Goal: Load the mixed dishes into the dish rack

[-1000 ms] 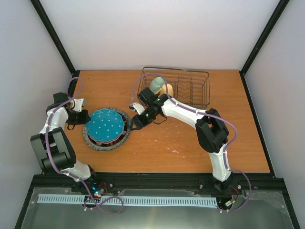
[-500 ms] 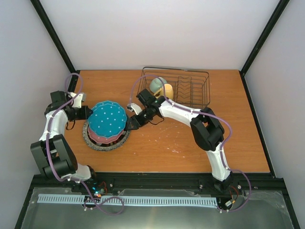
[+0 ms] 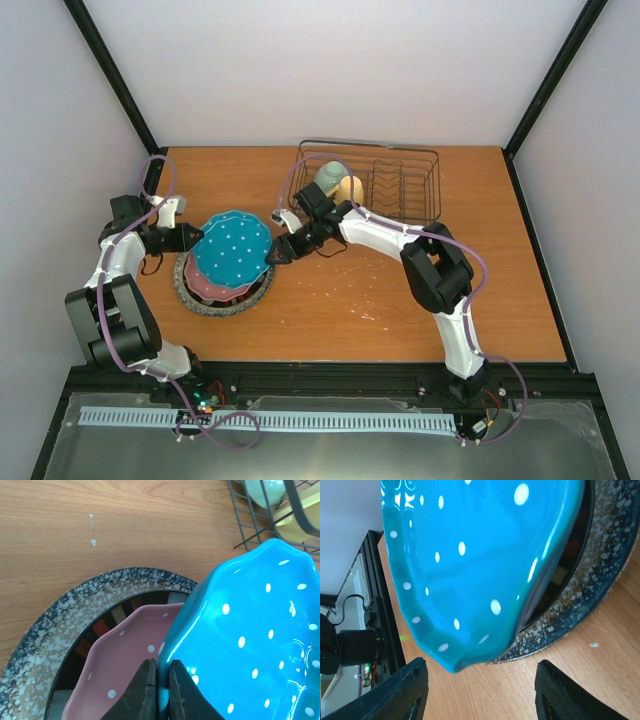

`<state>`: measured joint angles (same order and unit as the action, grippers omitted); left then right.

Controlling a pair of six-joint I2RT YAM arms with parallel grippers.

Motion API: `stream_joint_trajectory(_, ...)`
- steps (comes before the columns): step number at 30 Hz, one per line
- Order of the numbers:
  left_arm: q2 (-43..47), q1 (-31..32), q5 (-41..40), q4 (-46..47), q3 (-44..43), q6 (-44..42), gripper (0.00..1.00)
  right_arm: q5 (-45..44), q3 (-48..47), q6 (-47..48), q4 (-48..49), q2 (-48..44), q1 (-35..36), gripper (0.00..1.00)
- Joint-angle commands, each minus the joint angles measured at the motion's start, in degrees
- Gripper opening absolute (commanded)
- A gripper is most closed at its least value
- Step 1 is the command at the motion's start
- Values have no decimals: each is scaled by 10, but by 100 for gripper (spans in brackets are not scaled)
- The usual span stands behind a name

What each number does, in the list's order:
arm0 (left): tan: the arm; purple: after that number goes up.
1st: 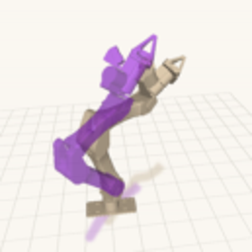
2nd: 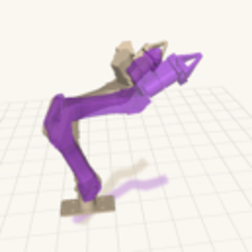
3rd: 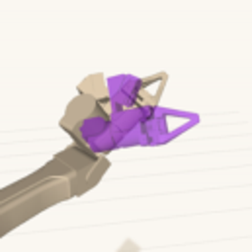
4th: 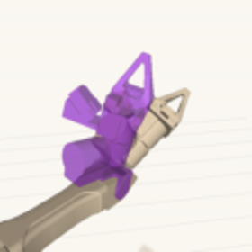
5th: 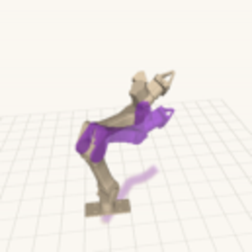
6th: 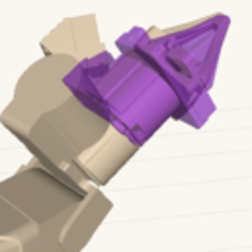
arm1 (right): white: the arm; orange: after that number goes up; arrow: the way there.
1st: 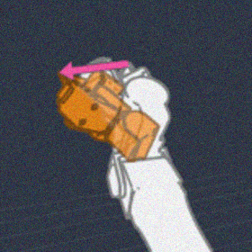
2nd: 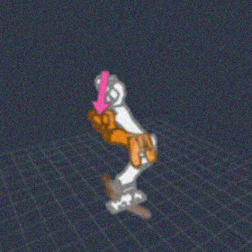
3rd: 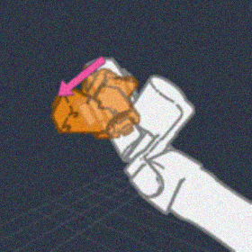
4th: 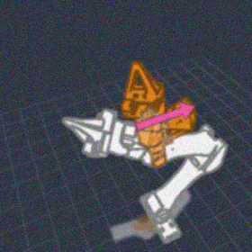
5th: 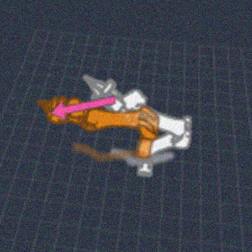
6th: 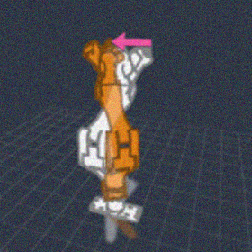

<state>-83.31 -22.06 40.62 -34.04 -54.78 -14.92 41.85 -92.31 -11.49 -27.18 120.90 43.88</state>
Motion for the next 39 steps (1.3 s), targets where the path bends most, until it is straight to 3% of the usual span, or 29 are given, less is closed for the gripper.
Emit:
stream_joint_trajectory(1, 17, 1, 99, 36, -8, 10, 1, 7, -34, -12, 13, 4, 0, 59)
stream_joint_trajectory(14, 19, 53, 129, 76, 1, 49, 1, 49, -77, -36, 35, 35, 0, 57)
stream_joint_trajectory(17, 13, 70, 136, 91, -3, 62, 1, 64, -76, -38, 44, 36, 0, 48)
stream_joint_trajectory(19, 11, 77, 140, 100, -4, 70, 1, 79, -75, -39, 52, 36, 0, 36)
stream_joint_trajectory(23, 9, 82, 141, 102, -6, 72, 1, 93, -68, -42, 66, 33, 0, 3)
stream_joint_trajectory(30, 9, 84, 112, 100, -4, 75, 1, 73, -35, -38, 98, -9, -1, 3)
stream_joint_trajectory(35, 13, 84, 61, 96, -18, 90, 24, 37, -15, -16, 106, -53, -8, 3)
stream_joint_trajectory(39, 42, 84, 20, 102, -45, 106, 34, 15, -5, 4, 101, -91, -31, 3)
